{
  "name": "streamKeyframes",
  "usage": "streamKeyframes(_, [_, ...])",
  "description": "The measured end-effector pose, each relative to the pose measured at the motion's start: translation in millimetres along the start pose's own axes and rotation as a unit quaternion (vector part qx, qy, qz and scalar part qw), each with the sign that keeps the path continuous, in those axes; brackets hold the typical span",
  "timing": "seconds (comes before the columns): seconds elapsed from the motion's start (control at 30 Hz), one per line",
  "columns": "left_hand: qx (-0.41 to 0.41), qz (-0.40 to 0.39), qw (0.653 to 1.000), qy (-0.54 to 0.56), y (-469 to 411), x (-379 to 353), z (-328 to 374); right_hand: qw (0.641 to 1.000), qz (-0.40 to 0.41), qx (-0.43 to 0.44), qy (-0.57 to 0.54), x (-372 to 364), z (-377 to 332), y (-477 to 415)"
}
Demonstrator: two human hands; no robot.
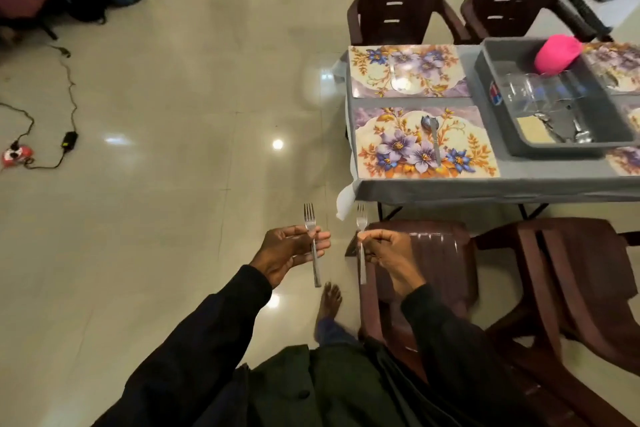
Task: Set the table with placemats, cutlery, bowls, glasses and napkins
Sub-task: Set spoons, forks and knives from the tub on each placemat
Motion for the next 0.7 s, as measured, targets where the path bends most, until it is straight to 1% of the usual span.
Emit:
streamKeyframes(0.17, [-0.01,-0.018,1.0,-0.004,-62,13,59,1.0,0.022,0.004,-0.01,-18,-37,-59])
streamKeyframes(0.33, [0.009,-0.041,0.999,0.001,-109,28,97,0.999,0.038,-0.002,-0.025,-39,-61,-100])
streamKeyframes(0.5, [0.024,-0.072,0.997,-0.013,-165,49,133,0.994,0.106,-0.005,-0.037,-51,-63,-160])
streamKeyframes(0.6, [0.035,-0.091,0.995,-0.022,-199,69,157,0.989,0.149,0.01,-0.003,-57,-67,-196])
streamKeyframes(0.7, [0.036,-0.113,0.992,-0.036,-231,89,183,0.981,0.186,0.015,0.055,-56,-73,-239])
Point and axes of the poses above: each hand's wrist, its own y-axis away from the middle knuckle, its own x-axis out of the back of the hand, z = x × y, the point moved 4 cm from there along -y, towards the middle knuckle, and after that the axes turned 15 degrees about -y, right-handed, at the moved point
